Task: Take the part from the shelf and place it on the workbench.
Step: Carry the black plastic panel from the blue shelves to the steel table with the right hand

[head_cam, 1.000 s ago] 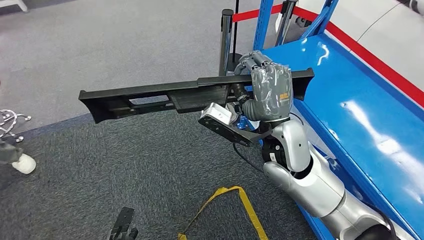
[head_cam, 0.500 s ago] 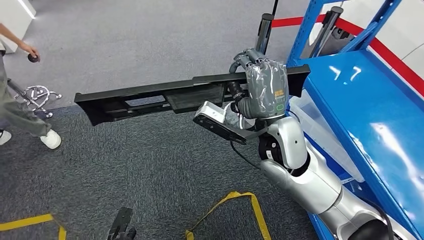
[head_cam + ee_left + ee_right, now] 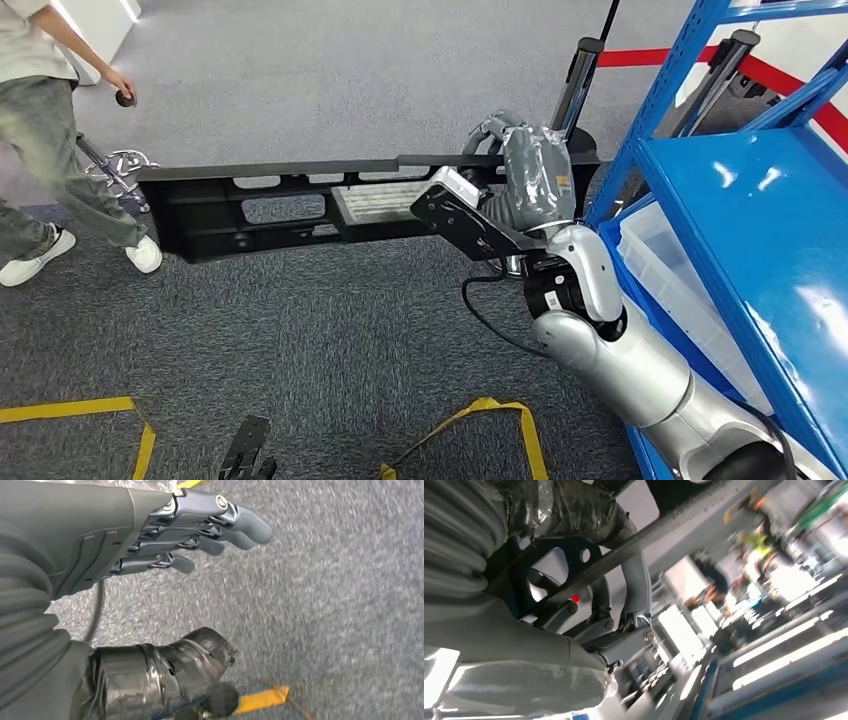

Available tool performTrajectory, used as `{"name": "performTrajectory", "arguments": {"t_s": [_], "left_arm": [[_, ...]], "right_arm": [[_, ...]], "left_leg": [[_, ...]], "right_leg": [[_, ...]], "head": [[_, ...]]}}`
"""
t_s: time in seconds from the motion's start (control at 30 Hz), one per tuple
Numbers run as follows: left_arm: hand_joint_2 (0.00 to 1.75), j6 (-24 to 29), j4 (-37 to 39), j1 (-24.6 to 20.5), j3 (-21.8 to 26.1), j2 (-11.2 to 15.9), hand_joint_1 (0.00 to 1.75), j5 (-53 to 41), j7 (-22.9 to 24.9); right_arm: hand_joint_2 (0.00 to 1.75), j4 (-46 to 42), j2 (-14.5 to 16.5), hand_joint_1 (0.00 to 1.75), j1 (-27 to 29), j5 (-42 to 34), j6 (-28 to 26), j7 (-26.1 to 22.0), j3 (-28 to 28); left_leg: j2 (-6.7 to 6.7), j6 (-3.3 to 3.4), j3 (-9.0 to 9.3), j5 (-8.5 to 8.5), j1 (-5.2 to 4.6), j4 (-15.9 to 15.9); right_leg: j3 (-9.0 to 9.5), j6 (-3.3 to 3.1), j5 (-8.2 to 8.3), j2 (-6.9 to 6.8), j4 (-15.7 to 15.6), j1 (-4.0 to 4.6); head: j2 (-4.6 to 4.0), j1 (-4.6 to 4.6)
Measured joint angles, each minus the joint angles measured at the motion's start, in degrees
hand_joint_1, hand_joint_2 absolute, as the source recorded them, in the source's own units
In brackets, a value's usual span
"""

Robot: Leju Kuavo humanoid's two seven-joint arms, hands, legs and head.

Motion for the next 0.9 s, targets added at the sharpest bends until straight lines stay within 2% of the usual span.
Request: {"name": "performTrajectory", "arguments": {"t_s": [0.07, 0.13, 0.17, 0.2, 0.23, 0.27, 0.33, 0.37, 0.43, 0.5, 0.53, 0.57, 0.63, 0.67, 0.7, 0.73, 0.8, 0.83, 0.87, 0.9], "left_arm": [[1.75, 0.0, 0.0, -0.1, 0.0, 0.1, 0.0, -0.1, 0.0], [1.75, 0.0, 0.0, -0.3, 0.0, 0.2, 0.0, -0.2, 0.0], [1.75, 0.0, 0.0, -0.3, 0.0, 0.2, 0.0, -0.2, 0.0], [1.75, 0.0, 0.0, -0.2, 0.0, 0.2, 0.0, -0.3, 0.0], [1.75, 0.0, 0.0, -0.2, 0.0, 0.2, 0.0, -0.3, 0.0], [1.75, 0.1, 0.0, -0.2, 0.0, 0.3, 0.0, -0.4, 0.0], [1.75, 0.3, 0.0, -0.3, 0.0, 0.3, 0.0, -0.6, 0.0], [1.75, 0.4, 0.0, -0.4, 0.0, 0.4, 0.0, -0.7, 0.1], [1.75, 0.8, 0.0, -0.3, 0.0, 0.5, 0.0, -1.0, 0.3], [1.75, 1.1, 0.0, -0.2, -0.1, 0.6, 0.0, -1.1, 0.6], [1.75, 1.2, 0.0, -0.2, -0.1, 0.6, 0.0, -1.2, 0.7], [1.75, 1.2, 0.0, -0.2, -0.1, 0.6, 0.0, -1.3, 0.8], [1.75, 1.3, 0.0, -0.2, -0.1, 0.7, 0.0, -1.5, 1.0], [1.75, 1.3, 0.0, -0.2, -0.1, 0.7, 0.0, -1.5, 1.0], [1.75, 1.3, 0.0, -0.1, -0.1, 0.7, 0.0, -1.5, 1.0], [1.75, 1.2, 0.0, -0.1, -0.1, 0.7, 0.0, -1.5, 1.0], [1.75, 1.2, 0.0, -0.1, -0.1, 0.6, 0.0, -1.5, 1.0], [1.75, 1.2, 0.0, -0.1, -0.2, 0.6, 0.0, -1.5, 1.0], [1.75, 1.2, 0.0, -0.1, -0.2, 0.6, 0.0, -1.4, 1.0], [1.75, 1.3, 0.0, -0.1, -0.2, 0.6, 0.0, -1.4, 1.0]], "right_arm": [[1.75, 0.2, 0.0, 1.75, -0.2, 1.2, -0.5, 0.3, 0.0], [1.75, 0.5, 0.0, 1.75, -0.2, 1.6, -0.5, 0.4, 0.0], [1.75, 0.6, 0.0, 1.75, -0.2, 1.8, -0.3, 0.4, 0.0], [1.75, 0.8, 0.0, 1.75, -0.1, 2.0, -0.2, 0.4, 0.1], [1.75, 0.9, 0.0, 1.75, -0.1, 2.2, 0.0, 0.5, 0.1], [1.75, 1.0, 0.0, 1.75, -0.1, 2.5, 0.1, 0.5, 0.1], [1.75, 1.0, 0.0, 1.75, -0.1, 3.1, 0.1, 0.5, 0.2], [1.75, 1.1, 0.0, 1.75, -0.1, 3.4, 0.0, 0.5, 0.2], [1.75, 1.2, 0.0, 1.75, 0.1, 4.2, -0.1, 0.2, 0.2], [1.75, 1.2, -0.1, 1.75, 0.5, 5.0, -0.2, -0.2, 0.2], [1.75, 1.3, -0.1, 1.75, 0.6, 5.4, -0.3, -0.3, 0.2], [1.75, 1.3, -0.1, 1.75, 0.7, 5.7, -0.3, -0.4, 0.2], [1.75, 1.3, -0.1, 1.75, 1.1, 6.3, -0.4, -0.5, 0.2], [1.75, 1.4, -0.1, 1.75, 1.5, 6.5, -0.4, -0.5, 0.2], [1.75, 1.4, -0.1, 1.75, 1.9, 6.8, -0.4, -0.5, 0.2], [1.75, 1.5, -0.2, 1.75, 2.2, 7.0, -0.4, -0.5, 0.2], [1.75, 1.6, -0.3, 1.75, 2.4, 7.4, -0.5, -0.6, 0.2], [1.75, 1.6, -0.3, 1.75, 2.4, 7.5, -0.5, -0.7, 0.2], [1.75, 1.7, -0.3, 1.75, 2.4, 7.5, -0.5, -0.7, 0.2], [1.75, 1.7, -0.3, 1.75, 2.5, 7.5, -0.6, -0.8, 0.2]], "left_leg": [[1.4, -0.74, -2.04, -2.12, 0.19, 4.3], [2.09, -1.3, -5.76, -4.56, 0.49, 11.2], [2.18, -1.47, -7.13, -4.76, 0.61, 13.3], [2.25, -1.55, -7.6, -3.95, 0.7, 13.5], [2.34, -1.56, -6.89, -2.13, 0.76, 11.3], [2.52, -1.45, -5.24, 0.18, 0.8, 7.5], [2.94, -1.0, -1.86, 2.67, 0.48, 0.6], [3.07, -0.68, -0.95, 2.82, 0.27, -1.1], [2.97, 0.05, -0.54, 2.25, -0.06, -1.8], [2.82, 0.86, 0.35, 2.05, 0.22, -2.5], [2.76, 1.31, 0.99, 1.91, 0.33, -3.0], [2.72, 1.76, 1.61, 1.7, 0.42, -3.3], [2.65, 2.39, 2.4, 1.0, 0.17, -3.3], [2.57, 2.55, 2.77, 0.63, 0.06, -3.2], [2.39, 2.59, 3.2, 0.22, -0.04, -3.0], [2.17, 2.58, 3.66, -0.25, -0.11, -2.8], [1.75, 2.37, 4.52, -1.37, -0.19, -2.3], [1.62, 2.16, 4.67, -1.9, -0.29, -1.9], [1.54, 1.91, 4.63, -2.26, -0.33, -1.7], [1.5, 1.63, 4.48, -2.48, -0.27, -1.6]], "right_leg": [[0.55, -0.49, -0.06, -0.24, -0.4, -0.18], [0.94, -0.69, -0.36, -0.49, -0.4, -0.17], [1.13, -0.7, -0.55, -0.6, -0.4, -0.18], [1.36, -0.64, -0.76, -0.69, -0.4, -0.2], [1.66, -0.54, -0.99, -0.76, -0.4, -0.23], [2.03, -0.39, -1.27, -0.83, -0.4, -0.26], [2.59, 0.05, -1.71, -0.95, -0.6, -0.16], [2.75, 0.35, -1.82, -0.99, -0.8, -0.1], [3.05, 1.01, -1.96, -1.1, -1.3, -0.04], [3.28, 1.67, -2.39, -1.14, -1.1, -0.04], [2.69, 1.82, -3.05, -1.12, 0.3, 0.0], [1.27, 1.84, -4.09, -1.05, 3.1, 0.05], [-3.28, 1.7, -6.43, -0.94, 10.5, 0.19], [-5.36, 1.66, -6.71, -0.91, 13.3, 0.23], [-6.52, 1.58, -5.83, -0.89, 14.0, 0.24], [-6.6, 1.44, -3.85, -0.87, 12.7, 0.26], [-4.44, 0.85, 1.16, -0.66, 5.9, 0.45], [-3.1, 0.57, 2.49, -0.53, 2.7, 0.57], [-2.22, 0.34, 2.88, -0.42, 0.7, 0.7], [-1.82, 0.17, 2.41, -0.34, -0.1, 0.84]], "head": [[0.0, -0.35], [0.0, -0.52], [0.0, -0.54], [0.0, -0.54], [0.0, -0.53], [0.0, -0.53], [0.0, -0.53], [0.0, -0.5], [0.0, -0.49], [0.0, -0.37], [0.0, -0.2], [0.0, -0.03], [0.0, 0.21], [0.0, 0.22], [0.0, 0.22], [0.0, 0.23], [0.0, 0.25], [0.0, 0.22], [0.0, 0.17], [0.0, 0.13]]}}
